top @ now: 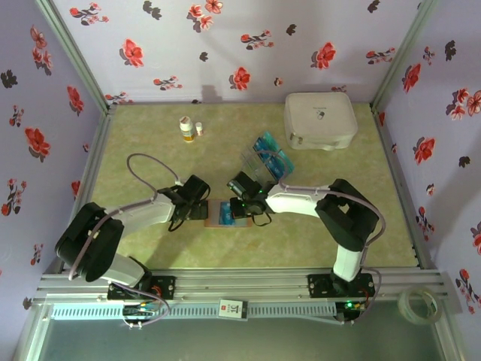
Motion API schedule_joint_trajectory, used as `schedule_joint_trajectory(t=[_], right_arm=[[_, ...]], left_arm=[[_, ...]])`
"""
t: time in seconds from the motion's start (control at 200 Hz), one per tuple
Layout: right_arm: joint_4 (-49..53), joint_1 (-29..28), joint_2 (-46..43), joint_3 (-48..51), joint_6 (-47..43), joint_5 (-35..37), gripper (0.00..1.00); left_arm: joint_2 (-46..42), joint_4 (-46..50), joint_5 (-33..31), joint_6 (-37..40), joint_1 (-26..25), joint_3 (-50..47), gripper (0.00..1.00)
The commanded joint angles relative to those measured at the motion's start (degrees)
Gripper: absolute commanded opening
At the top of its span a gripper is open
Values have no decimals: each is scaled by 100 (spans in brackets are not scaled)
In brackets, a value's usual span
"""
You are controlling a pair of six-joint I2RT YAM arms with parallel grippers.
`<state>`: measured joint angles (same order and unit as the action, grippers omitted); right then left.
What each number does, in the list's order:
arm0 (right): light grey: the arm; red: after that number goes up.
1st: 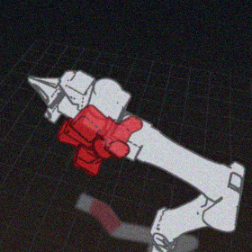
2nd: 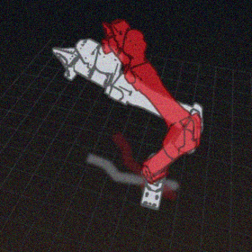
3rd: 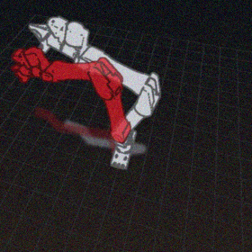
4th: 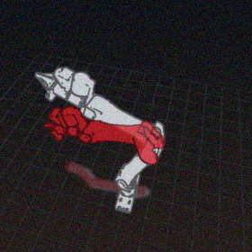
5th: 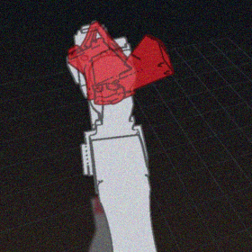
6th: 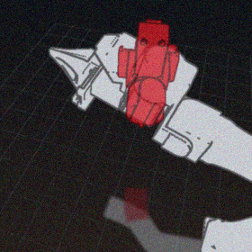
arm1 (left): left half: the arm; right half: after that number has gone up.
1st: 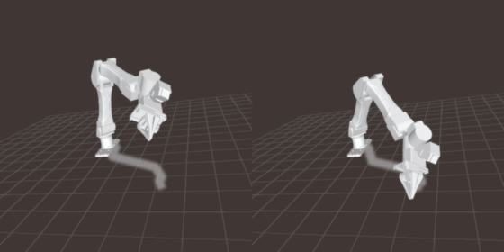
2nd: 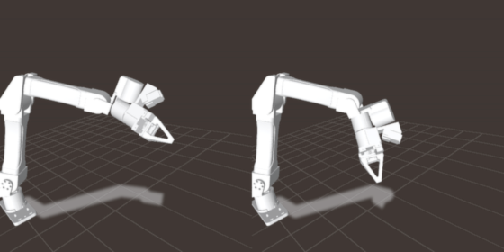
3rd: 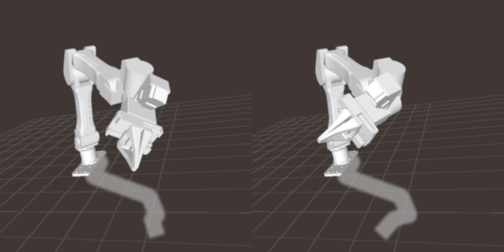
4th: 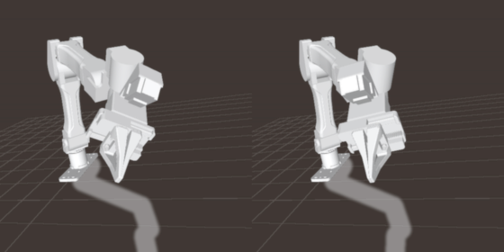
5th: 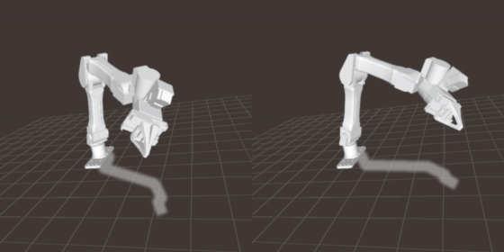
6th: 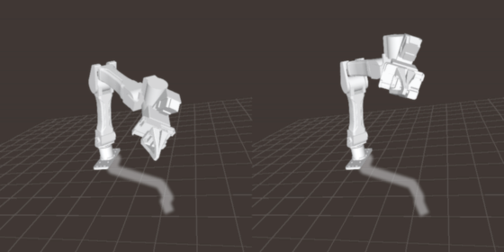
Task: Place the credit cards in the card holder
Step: Insert the credit card into the card slot.
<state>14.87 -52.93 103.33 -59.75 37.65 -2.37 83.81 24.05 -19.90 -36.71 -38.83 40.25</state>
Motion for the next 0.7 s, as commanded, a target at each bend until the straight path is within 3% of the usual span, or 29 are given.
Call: schedule_joint_trajectory(t=[0.0, 0.695], right_arm=[[75, -69, 133, -213, -89, -53, 0], [112, -341, 656, -850, -46, -334, 0]], left_arm=[[110, -20, 56, 121, 20, 52, 100], [130, -192, 149, 41, -48, -40, 100]])
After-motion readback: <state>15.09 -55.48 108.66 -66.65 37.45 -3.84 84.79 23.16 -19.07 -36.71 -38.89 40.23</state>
